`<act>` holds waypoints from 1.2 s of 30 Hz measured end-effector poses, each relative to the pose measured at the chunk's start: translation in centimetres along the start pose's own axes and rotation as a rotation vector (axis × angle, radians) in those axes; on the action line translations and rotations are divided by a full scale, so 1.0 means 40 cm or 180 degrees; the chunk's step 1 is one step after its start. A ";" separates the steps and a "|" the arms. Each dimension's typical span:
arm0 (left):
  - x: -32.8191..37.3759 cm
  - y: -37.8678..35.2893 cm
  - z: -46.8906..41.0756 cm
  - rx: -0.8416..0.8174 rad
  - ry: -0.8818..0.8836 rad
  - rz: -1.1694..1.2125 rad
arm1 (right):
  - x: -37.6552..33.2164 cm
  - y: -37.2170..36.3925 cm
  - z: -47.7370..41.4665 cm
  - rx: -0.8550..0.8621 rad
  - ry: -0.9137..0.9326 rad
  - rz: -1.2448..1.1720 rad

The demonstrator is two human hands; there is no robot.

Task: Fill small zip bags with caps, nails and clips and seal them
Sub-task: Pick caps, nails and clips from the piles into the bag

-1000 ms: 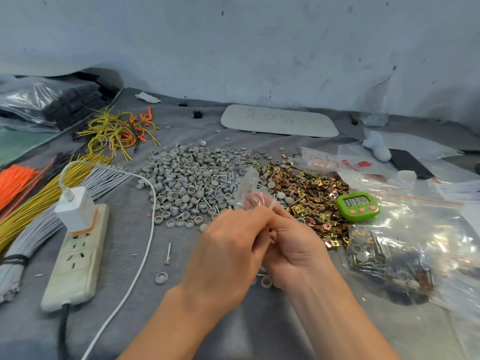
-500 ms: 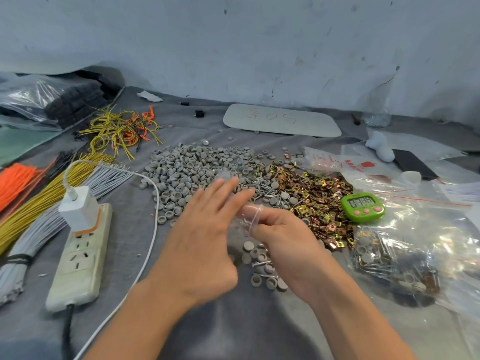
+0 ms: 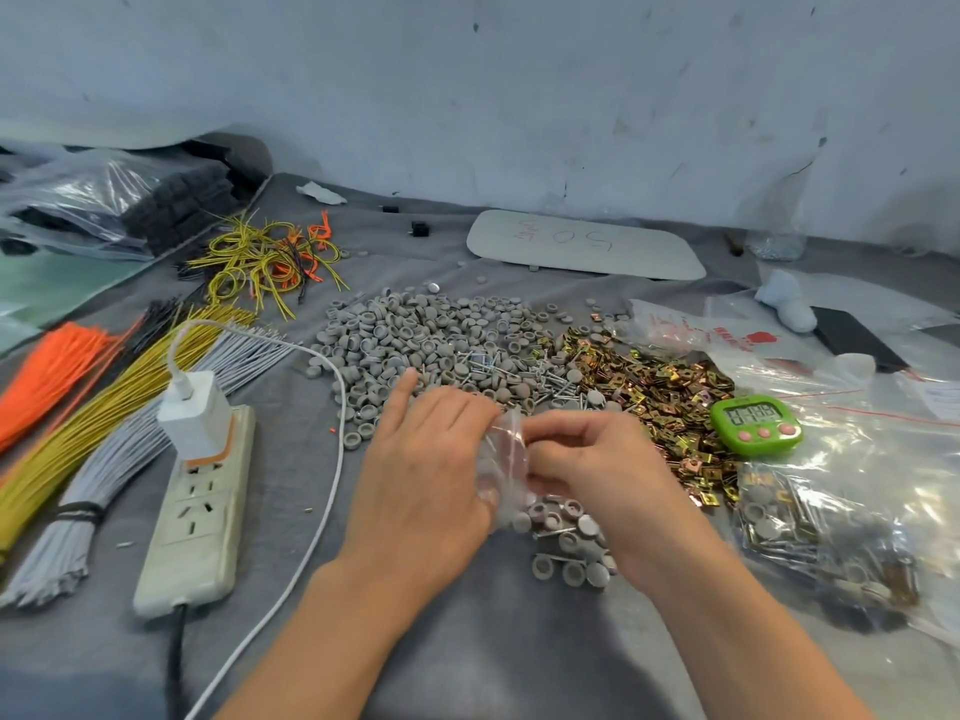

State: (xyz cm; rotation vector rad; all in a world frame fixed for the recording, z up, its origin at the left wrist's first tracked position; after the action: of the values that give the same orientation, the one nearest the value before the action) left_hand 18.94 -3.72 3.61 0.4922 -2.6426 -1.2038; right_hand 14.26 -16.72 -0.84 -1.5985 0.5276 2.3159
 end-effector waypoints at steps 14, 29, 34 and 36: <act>-0.222 0.093 0.104 0.0750 0.2016 0.0460 | -0.215 -0.316 -0.358 -0.0064 0.0894 0.3434; -0.246 0.093 0.115 0.0559 0.1970 0.0602 | -0.268 -0.317 -0.411 0.0707 0.1556 0.3514; -0.229 0.087 0.094 0.0393 0.1878 0.0181 | -0.275 -0.203 -0.406 0.0804 0.0972 0.2228; -0.220 0.087 0.085 0.0341 0.1779 -0.0008 | -0.245 -0.172 -0.405 0.0735 0.0707 0.2360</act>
State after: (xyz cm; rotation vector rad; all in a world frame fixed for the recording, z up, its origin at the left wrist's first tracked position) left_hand 25.29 4.07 3.70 0.7268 -2.2257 -0.7777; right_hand 34.14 -17.99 2.16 -1.7483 1.6079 2.4046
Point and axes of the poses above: each hand's wrist, its own z-axis away from the middle knuckle, its own y-axis out of the back of the hand, x = y × z, the point moved 10 cm from there along -z, towards the middle knuckle, and after that the axes turned 15 degrees about -y, right-handed, at the moved point
